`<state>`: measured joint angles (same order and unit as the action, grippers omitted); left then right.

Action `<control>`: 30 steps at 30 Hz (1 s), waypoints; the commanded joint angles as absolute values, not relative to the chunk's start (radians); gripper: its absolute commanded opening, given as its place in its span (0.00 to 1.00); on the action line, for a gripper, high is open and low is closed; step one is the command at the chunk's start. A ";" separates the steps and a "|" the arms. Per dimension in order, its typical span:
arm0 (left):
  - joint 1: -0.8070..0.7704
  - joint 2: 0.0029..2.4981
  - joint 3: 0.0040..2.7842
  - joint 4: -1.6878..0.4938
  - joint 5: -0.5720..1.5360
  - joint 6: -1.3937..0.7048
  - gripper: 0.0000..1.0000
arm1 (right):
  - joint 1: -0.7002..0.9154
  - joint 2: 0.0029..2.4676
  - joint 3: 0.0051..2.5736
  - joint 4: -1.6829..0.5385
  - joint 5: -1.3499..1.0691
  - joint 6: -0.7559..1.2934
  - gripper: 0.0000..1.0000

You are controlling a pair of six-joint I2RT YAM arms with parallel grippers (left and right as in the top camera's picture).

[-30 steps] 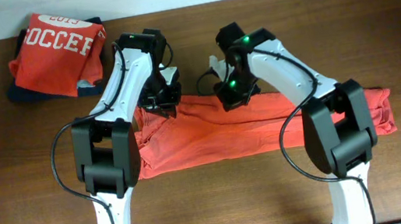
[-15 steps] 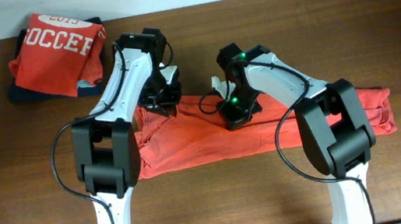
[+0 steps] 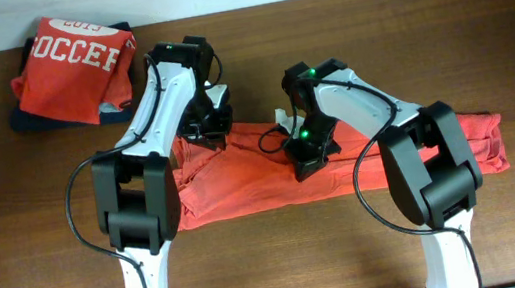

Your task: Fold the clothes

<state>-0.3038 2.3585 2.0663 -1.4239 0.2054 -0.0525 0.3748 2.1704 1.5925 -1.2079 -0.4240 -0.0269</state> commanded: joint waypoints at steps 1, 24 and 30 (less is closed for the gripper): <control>-0.303 2.364 2.075 -1.425 0.194 -0.051 0.18 | 0.378 2.161 1.592 -1.180 -0.418 -0.028 0.04; -0.303 2.364 2.075 -1.445 0.194 -0.051 0.18 | 0.419 2.154 1.517 -0.962 -0.540 0.121 0.04; -0.303 2.363 2.075 -1.443 0.194 -0.051 0.18 | 0.419 2.154 1.509 -0.998 -0.471 0.121 0.04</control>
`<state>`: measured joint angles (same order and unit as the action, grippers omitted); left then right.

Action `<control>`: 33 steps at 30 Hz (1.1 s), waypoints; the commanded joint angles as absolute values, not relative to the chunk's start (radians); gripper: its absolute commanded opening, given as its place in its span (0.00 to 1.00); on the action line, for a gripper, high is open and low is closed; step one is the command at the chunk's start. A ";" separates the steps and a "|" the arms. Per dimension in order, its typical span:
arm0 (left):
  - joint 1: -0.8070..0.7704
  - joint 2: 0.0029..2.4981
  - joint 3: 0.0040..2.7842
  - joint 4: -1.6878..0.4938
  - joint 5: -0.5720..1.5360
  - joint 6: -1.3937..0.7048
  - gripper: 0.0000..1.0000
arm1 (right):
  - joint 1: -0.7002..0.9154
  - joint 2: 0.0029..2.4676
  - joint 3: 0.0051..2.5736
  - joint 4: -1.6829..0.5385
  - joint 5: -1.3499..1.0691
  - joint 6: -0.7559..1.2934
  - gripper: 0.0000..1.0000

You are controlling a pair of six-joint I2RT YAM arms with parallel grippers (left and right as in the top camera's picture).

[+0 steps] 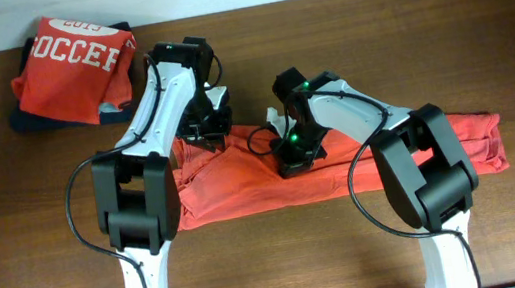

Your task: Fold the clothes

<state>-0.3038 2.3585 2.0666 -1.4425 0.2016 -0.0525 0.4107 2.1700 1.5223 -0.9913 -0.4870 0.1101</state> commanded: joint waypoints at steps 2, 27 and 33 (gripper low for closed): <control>-0.303 2.364 2.075 -1.443 0.194 -0.052 0.18 | 0.419 2.154 1.497 -0.990 -0.471 0.122 0.04; -0.303 2.363 2.075 -1.440 0.195 -0.051 0.16 | 0.398 2.153 1.493 -1.046 -0.588 0.128 0.13; -0.289 2.363 2.089 -1.441 0.195 -0.052 0.08 | 0.357 2.151 1.551 -1.147 -0.617 0.083 0.14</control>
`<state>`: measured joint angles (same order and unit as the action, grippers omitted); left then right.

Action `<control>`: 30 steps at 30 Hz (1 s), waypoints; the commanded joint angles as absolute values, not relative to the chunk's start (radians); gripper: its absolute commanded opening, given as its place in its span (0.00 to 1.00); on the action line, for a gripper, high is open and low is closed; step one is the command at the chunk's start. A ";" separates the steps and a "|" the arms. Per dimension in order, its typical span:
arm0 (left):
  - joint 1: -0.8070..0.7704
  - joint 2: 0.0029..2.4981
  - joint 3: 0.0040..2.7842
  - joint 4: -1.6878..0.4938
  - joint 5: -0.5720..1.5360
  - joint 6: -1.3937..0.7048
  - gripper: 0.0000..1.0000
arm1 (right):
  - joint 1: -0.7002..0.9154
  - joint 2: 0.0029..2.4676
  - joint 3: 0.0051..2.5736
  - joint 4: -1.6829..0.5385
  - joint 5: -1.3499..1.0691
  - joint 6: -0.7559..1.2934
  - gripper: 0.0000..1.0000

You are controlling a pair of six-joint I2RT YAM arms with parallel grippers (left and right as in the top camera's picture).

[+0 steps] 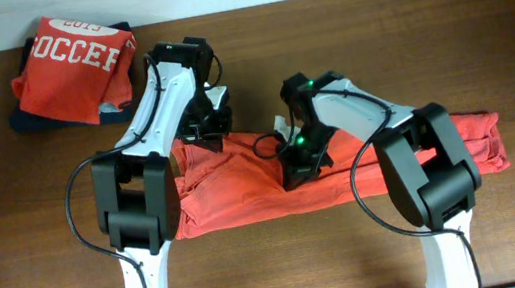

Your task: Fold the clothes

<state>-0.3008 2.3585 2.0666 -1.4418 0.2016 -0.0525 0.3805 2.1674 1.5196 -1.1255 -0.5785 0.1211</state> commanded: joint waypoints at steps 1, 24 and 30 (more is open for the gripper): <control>-0.285 2.363 2.093 -1.443 0.196 -0.052 0.08 | 0.351 2.151 1.551 -1.160 -0.617 0.083 0.14; -0.279 2.363 2.200 -1.429 0.345 -0.052 0.04 | 0.224 2.151 1.604 -1.230 -0.353 0.082 0.10; -0.279 2.363 2.200 -1.426 0.344 -0.052 0.05 | 0.215 2.151 1.545 -1.211 -0.333 0.083 0.10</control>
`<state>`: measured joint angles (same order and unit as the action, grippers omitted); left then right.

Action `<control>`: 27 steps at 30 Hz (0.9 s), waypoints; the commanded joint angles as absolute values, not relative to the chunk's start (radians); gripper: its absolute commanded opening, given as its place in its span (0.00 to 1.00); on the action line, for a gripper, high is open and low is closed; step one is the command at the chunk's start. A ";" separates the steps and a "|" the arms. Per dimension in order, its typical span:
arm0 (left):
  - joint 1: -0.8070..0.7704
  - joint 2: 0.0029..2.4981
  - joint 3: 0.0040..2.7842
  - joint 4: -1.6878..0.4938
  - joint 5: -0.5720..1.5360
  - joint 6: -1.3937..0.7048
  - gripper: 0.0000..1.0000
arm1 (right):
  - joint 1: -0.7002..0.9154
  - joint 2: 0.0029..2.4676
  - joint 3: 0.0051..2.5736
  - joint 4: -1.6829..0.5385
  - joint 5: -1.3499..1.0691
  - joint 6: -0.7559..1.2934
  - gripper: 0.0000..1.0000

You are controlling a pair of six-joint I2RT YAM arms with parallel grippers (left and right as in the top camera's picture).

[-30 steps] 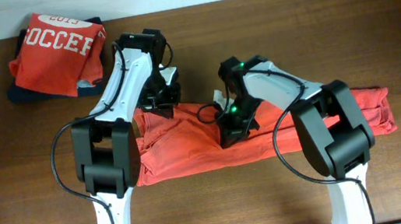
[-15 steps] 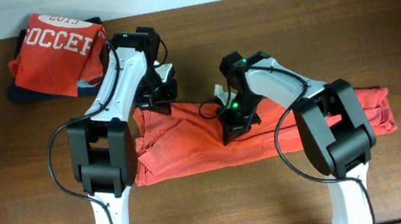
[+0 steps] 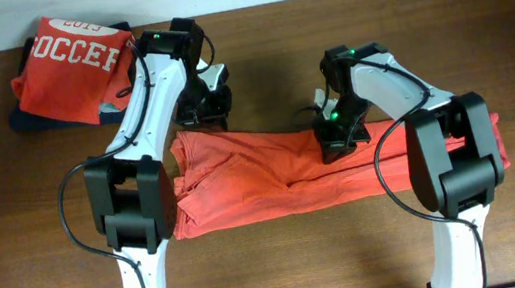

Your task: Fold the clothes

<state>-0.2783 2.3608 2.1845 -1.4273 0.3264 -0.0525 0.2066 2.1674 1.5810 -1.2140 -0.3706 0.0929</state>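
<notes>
An orange-red garment (image 3: pixel 253 180) lies stretched left to right across the table, wrinkled, its right end (image 3: pixel 485 142) behind my right arm. My left gripper (image 3: pixel 204 111) hovers just beyond the garment's upper left corner, close to the cloth; its fingers are hidden under the wrist. My right gripper (image 3: pixel 337 138) points down onto the garment's upper edge right of the middle. Whether either gripper holds cloth cannot be told from above.
A folded red SOCCER shirt (image 3: pixel 75 64) lies on a dark navy garment (image 3: pixel 27 118) at the back left corner. The white wall edge runs along the back of the brown table (image 3: pixel 286 271).
My right gripper has moved right and slightly back, from the garment's middle to its upper edge further right. My left gripper has moved back, off the upper left corner. The garment's upper edge now lies flatter.
Both grippers stood on the garment's upper edge, left at the corner, right near the middle. The right gripper shifted left, then forward, and the garment's lower left corner spread out. Now the grippers stand further apart and the left half lies uncovered.
</notes>
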 commanded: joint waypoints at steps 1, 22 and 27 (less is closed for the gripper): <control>-0.279 2.363 2.200 -1.426 0.344 -0.052 0.05 | 0.215 2.151 1.540 -1.214 -0.327 0.083 0.10; -0.279 2.363 2.200 -1.422 0.314 -0.052 0.05 | 0.214 2.151 1.534 -1.195 -0.280 0.083 0.04; -0.279 2.363 2.200 -1.422 0.314 -0.051 0.05 | 0.214 2.151 1.534 -1.212 -0.279 0.083 0.04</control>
<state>-0.2783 2.3608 2.1845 -1.4239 0.3218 -0.0525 0.2092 2.1674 1.5440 -1.2007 -0.2951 0.0917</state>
